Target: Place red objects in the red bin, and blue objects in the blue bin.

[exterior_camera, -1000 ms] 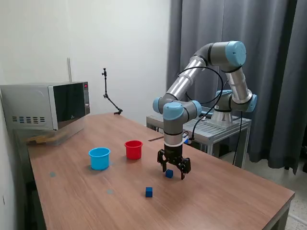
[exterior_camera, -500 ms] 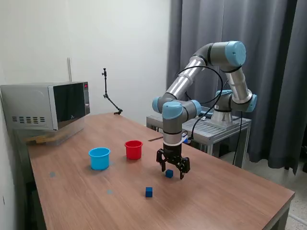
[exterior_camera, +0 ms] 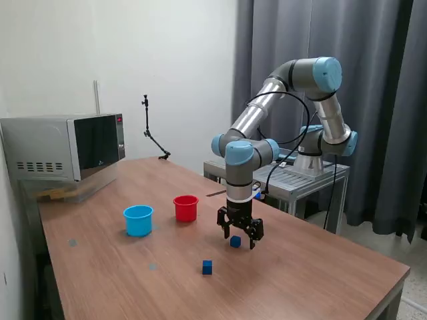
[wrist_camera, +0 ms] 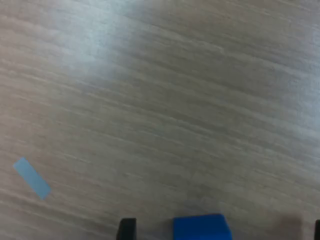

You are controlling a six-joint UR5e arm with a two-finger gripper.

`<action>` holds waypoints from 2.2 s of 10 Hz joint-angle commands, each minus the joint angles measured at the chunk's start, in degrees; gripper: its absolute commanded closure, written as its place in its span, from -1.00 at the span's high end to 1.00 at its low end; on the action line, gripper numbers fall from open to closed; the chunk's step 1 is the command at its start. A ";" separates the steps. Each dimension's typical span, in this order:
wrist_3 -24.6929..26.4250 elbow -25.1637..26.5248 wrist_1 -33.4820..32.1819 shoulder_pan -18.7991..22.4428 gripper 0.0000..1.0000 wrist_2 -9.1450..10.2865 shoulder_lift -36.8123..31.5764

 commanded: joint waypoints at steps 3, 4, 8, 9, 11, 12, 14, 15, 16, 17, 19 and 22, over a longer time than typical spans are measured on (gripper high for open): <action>0.04 -0.06 0.00 -0.02 1.00 0.09 0.00; -0.04 -0.06 0.00 -0.02 1.00 0.09 0.00; -0.04 -0.06 0.09 -0.37 1.00 0.09 0.00; 0.04 -0.06 0.09 -0.37 1.00 0.17 0.00; 0.05 -0.06 0.09 -0.37 1.00 0.17 -0.09; 0.05 -0.14 0.00 -0.37 1.00 0.17 -0.09; 0.04 -0.41 -1.83 -0.37 1.00 1.13 -0.18; -0.04 -0.32 -2.80 -0.46 1.00 3.14 -0.18; -0.04 -0.23 -2.99 -0.46 1.00 3.25 -0.18; -0.04 0.03 -3.42 -0.46 1.00 3.34 -0.09; -0.04 0.29 -3.96 -0.46 1.00 3.43 -0.09; -0.04 0.82 -3.96 -0.98 1.00 3.34 0.00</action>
